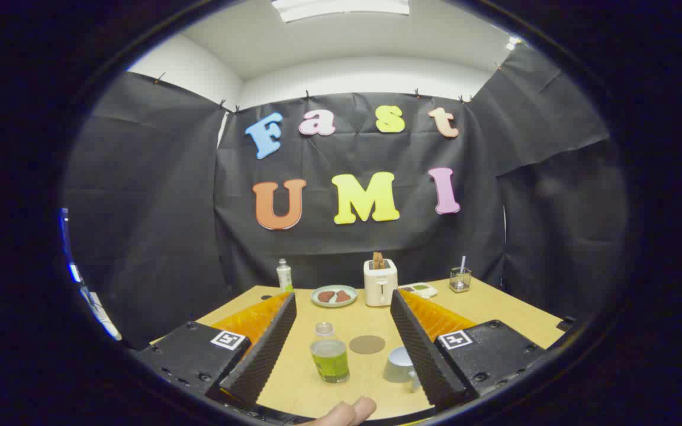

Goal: Take the bottle from table, then pour the juice into the cup, finally place the bottle on the coaster

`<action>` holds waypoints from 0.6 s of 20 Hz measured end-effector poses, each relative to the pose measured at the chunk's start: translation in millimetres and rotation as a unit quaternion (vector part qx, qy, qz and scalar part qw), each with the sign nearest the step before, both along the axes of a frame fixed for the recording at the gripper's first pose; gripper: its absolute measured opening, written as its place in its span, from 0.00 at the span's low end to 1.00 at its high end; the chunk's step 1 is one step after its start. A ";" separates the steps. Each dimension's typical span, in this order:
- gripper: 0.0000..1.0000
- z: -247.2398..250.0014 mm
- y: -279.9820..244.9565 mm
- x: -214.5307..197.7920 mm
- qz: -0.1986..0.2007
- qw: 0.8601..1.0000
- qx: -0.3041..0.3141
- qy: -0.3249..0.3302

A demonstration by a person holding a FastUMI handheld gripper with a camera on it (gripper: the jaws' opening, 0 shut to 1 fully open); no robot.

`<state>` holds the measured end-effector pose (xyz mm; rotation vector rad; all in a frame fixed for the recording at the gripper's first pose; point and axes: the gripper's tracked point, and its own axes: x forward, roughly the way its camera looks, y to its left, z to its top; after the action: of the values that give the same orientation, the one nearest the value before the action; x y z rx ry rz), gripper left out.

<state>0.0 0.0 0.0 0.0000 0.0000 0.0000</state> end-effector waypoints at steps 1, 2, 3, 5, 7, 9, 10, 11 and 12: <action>1.00 3.7 -0.9 -2.9 -0.001 1.000 -0.005 -0.004; 1.00 3.3 -1.4 -4.4 -0.001 1.000 -0.012 -0.005; 1.00 1.4 -2.9 -5.8 -0.004 1.000 -0.017 0.000; 1.00 -2.4 -2.5 -8.6 -0.006 1.000 -0.025 0.008; 1.00 -0.9 0.2 -8.3 -0.005 1.000 -0.025 0.009; 1.00 -3.6 1.2 -7.7 -0.005 1.000 -0.023 0.012; 1.00 -5.4 2.3 -7.3 -0.004 1.000 -0.022 0.014; 1.00 -6.7 2.8 -6.6 -0.004 1.000 -0.021 0.016; 1.00 -9.9 2.5 -5.0 -0.005 1.000 -0.021 0.020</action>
<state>-5.0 2.5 -9.9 -0.0428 0.0404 -0.0107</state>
